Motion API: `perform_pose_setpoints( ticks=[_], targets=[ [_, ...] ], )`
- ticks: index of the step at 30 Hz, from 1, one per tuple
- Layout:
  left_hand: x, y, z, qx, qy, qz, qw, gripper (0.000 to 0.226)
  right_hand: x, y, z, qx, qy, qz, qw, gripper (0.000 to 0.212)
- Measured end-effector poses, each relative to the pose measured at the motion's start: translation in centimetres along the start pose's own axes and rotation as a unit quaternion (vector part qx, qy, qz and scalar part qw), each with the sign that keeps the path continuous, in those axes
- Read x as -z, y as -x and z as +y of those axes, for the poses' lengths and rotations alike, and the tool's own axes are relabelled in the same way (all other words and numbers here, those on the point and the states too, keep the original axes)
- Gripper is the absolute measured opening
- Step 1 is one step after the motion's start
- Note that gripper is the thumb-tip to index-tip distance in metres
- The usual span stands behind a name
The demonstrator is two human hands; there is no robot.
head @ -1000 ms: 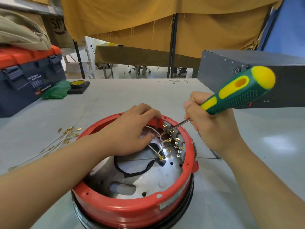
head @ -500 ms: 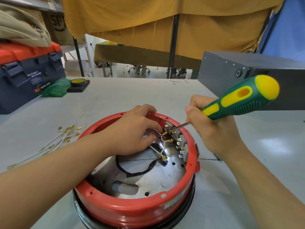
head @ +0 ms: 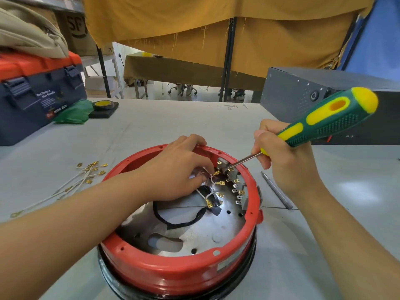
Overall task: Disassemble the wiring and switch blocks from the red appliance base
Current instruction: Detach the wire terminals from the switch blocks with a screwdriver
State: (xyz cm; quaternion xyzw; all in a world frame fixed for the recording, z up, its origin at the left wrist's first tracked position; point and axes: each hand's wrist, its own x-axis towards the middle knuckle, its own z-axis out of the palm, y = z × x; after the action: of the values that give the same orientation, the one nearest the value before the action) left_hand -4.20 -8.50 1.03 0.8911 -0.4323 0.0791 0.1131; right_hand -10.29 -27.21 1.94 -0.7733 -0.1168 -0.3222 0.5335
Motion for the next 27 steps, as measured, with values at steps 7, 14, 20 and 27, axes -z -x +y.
perform_pose_setpoints(
  ticks=[7, 14, 20, 27],
  targets=[
    [-0.3, -0.2, 0.0, 0.005, -0.012, 0.007, 1.0, 0.022, -0.1, -0.2, 0.4, -0.032, -0.042, 0.025, 0.998, 0.029],
    [-0.3, -0.2, 0.1, 0.003, -0.017, 0.01, 1.0, 0.013, -1.2, 0.7, 0.5, -0.003, 0.013, -0.009, 1.0, 0.039],
    [-0.3, -0.4, -0.1, 0.01, -0.001, 0.007, 1.0, 0.011, 0.0, 0.5, 0.8, -0.017, -0.087, 0.055, 0.995, 0.032],
    [0.0, -0.3, -0.2, 0.013, 0.036, 0.013, 0.999, 0.014, -1.0, 1.0, 1.6, 0.014, -0.038, 0.072, 0.997, 0.045]
  ],
)
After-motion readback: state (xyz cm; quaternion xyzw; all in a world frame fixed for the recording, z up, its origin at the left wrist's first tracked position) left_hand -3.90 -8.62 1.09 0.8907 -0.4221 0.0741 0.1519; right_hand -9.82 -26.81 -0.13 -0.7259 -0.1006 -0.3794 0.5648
